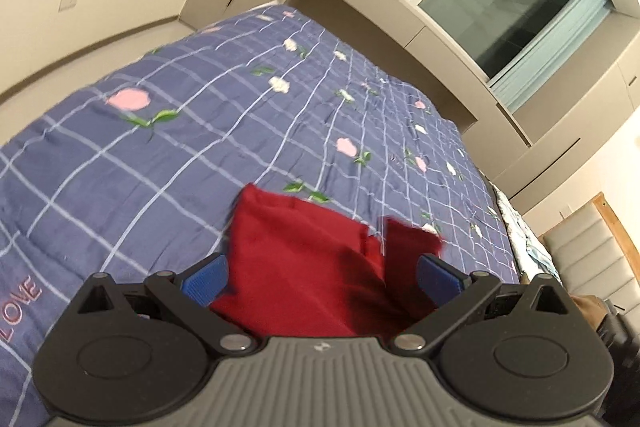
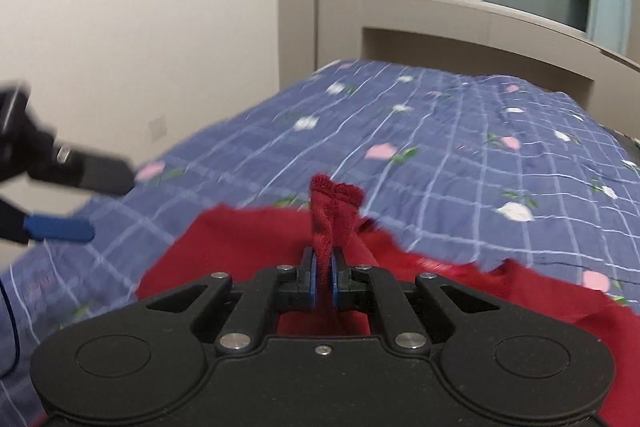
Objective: Fold small clothes
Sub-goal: 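Carry the second cuff with the right gripper across the body and release it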
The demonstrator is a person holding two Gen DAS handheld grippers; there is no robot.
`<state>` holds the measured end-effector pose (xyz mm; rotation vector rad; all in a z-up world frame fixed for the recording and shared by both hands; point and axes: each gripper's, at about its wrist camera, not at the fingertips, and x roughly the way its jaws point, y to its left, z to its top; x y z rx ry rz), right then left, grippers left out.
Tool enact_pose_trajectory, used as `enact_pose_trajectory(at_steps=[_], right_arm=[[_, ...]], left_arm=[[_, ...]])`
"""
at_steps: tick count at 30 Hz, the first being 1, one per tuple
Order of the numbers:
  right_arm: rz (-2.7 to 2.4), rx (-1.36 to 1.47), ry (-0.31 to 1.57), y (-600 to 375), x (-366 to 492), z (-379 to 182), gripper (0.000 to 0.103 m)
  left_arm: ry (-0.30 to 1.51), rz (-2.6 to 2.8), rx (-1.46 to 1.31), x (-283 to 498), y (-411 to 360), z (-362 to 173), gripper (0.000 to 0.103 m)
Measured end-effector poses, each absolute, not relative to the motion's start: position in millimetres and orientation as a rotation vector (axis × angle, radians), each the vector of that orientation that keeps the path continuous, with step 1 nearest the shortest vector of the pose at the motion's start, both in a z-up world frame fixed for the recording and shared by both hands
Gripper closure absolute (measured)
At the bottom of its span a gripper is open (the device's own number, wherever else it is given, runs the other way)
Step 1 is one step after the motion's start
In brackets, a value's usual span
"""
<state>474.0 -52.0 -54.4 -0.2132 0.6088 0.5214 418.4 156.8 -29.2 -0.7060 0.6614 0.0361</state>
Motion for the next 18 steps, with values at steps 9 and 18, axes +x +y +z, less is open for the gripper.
enact_pose_trajectory(at_steps=[9,18], right_arm=[[0.517,-0.288,0.569,-54,451,-65,0.096],[0.56,-0.508,0.508,-42,429,-81,0.088]], left_arm=[[0.732,-0.072,-0.825,449,160,-60,0.001],[0.852,-0.196,-0.883,511,142,-70,0.001]])
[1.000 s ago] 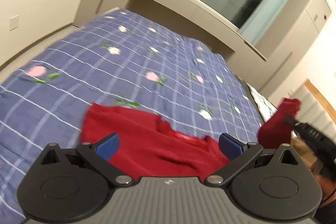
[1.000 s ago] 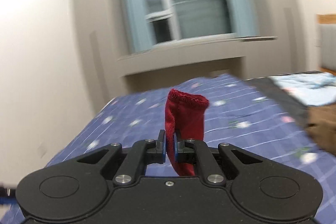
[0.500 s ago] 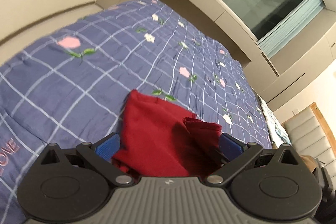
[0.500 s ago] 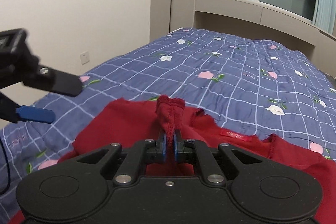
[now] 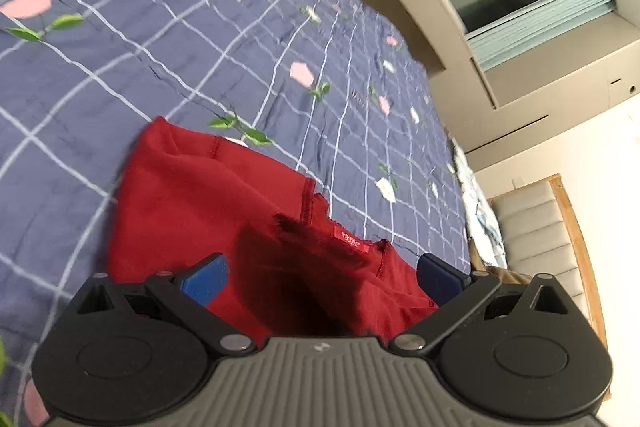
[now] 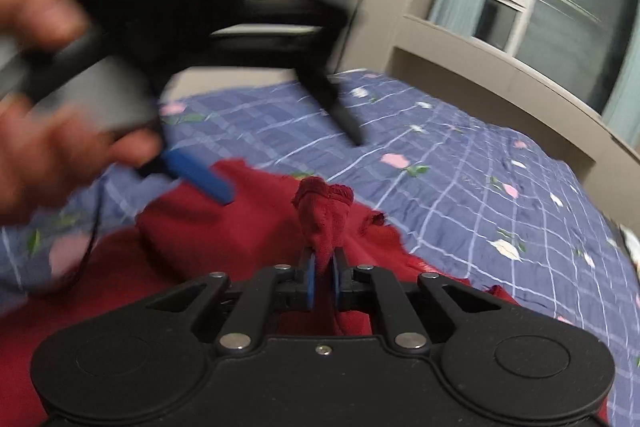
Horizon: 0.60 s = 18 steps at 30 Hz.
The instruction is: Fold small clothes
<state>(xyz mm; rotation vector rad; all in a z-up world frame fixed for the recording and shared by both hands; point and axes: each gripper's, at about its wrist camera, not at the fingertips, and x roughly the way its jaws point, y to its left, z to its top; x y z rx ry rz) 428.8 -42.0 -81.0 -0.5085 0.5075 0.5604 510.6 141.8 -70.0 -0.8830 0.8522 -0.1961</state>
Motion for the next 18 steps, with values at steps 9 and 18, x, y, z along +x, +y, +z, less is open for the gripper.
enact_pose_trajectory(at_steps=[9,18], right_arm=[[0.583,-0.463,0.557,-77,403,-83,0.056],[0.257,-0.166,0.616,-198,386,-73,0.049]], left_arm=[[0.99,-0.134,-0.809,523,131,-93,0.006],[1.022,-0.126,-0.701,521,115,-91,0.076]])
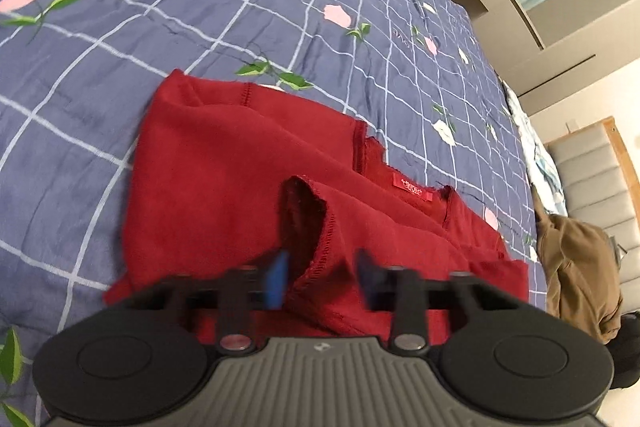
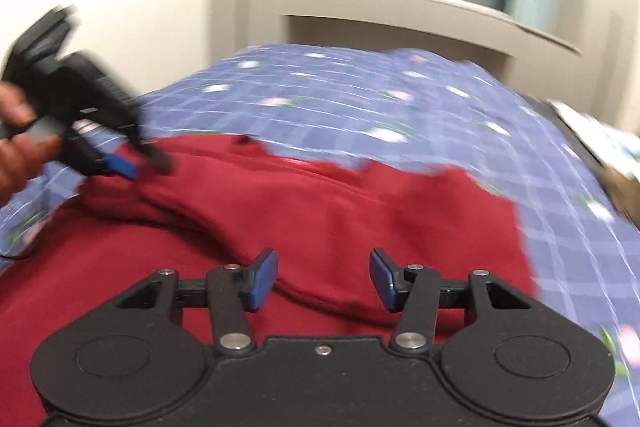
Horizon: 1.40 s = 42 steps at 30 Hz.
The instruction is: Fold small clothes
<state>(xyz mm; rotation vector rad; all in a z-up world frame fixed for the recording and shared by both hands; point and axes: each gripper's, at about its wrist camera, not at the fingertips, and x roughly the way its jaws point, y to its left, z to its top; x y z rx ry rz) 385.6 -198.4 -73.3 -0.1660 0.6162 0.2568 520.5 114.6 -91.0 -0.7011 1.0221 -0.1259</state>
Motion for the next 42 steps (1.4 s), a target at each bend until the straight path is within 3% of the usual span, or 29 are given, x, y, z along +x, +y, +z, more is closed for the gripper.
enact_pose_trajectory(at_steps=[1,4,12,16,29,31,32,33,40,42], right_arm=[[0.225,-0.144,0.621,-210,385,-74,0.049],[0.143,-0.096,0.623,-236,383,-75,0.049],[0.034,-0.001,0.594,-272,397,-71,0.049],[0.03,0.008,0.594,-273,404,-72,0.049],[0.027,0.156,0.687,-302,477,-83,0.046],[0.035,0.196,0.709,-309,491,-87,0.057],[0.043,0.2,0.717,-310,496,-89,0.079],[0.05,0.201,0.726,-311,500,-89,0.095],[0.042,0.073,0.741,-300,507,-96,0.097],[0.039,0.072,0.752,-302,508,-105,0.092]], left_arm=[[1.015,-0.128,-0.687,519,114,-88,0.088],[0.977,-0.147,-0.605,519,101,-72,0.1],[0.683,-0.194,-0.413,501,80,8,0.102],[0.623,-0.129,-0.369,485,95,20,0.102],[0.797,0.053,-0.408,468,134,-73,0.102],[0.797,0.055,-0.395,467,132,-75,0.102],[0.795,0.056,-0.389,467,132,-74,0.102],[0.788,0.058,-0.381,467,131,-71,0.102],[0.826,0.105,-0.327,472,120,-81,0.102],[0.825,0.109,-0.322,472,120,-87,0.102]])
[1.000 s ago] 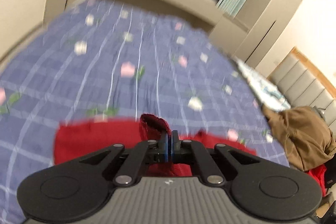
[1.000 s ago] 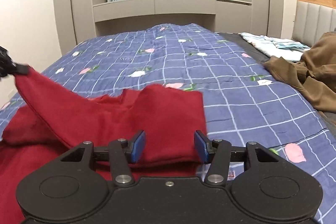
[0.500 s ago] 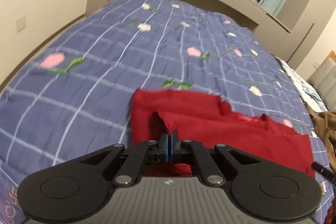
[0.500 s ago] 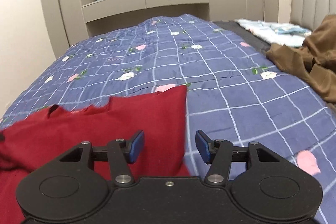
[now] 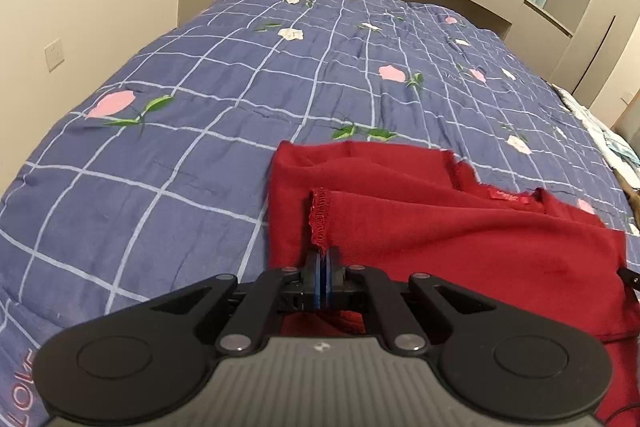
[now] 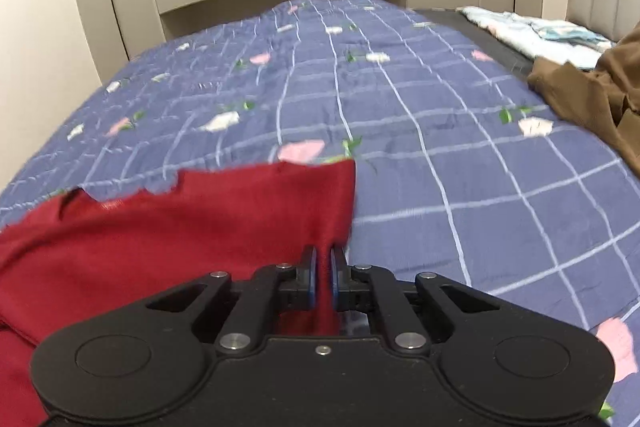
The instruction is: Fold small clothes
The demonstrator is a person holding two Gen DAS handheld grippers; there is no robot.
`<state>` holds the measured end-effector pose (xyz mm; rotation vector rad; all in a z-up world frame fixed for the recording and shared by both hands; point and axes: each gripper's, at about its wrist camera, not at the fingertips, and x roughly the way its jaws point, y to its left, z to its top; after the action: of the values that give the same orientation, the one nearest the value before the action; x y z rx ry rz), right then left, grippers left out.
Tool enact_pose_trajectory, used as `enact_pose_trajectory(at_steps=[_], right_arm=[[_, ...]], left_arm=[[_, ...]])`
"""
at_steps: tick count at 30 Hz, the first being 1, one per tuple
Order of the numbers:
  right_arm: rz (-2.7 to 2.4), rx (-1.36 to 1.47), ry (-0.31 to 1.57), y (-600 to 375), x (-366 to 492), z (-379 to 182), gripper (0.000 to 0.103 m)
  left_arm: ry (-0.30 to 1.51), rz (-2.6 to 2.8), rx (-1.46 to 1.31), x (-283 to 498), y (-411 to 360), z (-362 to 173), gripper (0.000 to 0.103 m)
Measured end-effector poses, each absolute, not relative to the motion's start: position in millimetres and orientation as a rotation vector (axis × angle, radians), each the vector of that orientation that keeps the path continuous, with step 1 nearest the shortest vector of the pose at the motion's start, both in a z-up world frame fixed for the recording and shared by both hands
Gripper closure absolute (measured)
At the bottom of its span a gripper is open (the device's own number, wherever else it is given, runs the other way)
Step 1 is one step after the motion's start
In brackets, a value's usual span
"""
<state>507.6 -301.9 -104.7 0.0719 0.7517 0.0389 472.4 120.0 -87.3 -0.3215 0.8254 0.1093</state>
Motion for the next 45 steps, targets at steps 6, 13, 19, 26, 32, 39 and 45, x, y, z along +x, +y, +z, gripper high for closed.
enact_pose_trajectory(at_steps=[6,13,19,26,32,39,45], right_arm=[[0.039,0.107,0.7,-309,481,-89,0.069],[0.02,0.102,0.743,-314,449,-104,0.066],[0.005,0.109,0.709,-314,441,-94,0.064],[0.004,0.137,0.711,-318,411,-93,0.048],[0.041,0.206,0.692,-323,412,-95,0.049],[0.082,0.27,0.73,-324,437,-100,0.083],[0.08,0.281,0.717,-330,427,-99,0.092]], left_arm=[[0.815,0.107,-0.327,462,121,-73,0.077],[0.866,0.151,-0.299,442,116,-84,0.051],[0.85,0.163,-0.341,438,122,-79,0.04],[0.842,0.195,-0.376,406,136,-74,0.032],[0.8,0.178,-0.417,401,147,-73,0.032],[0.85,0.075,-0.433,434,142,-88,0.076],[0.808,0.11,-0.412,420,136,-83,0.089]])
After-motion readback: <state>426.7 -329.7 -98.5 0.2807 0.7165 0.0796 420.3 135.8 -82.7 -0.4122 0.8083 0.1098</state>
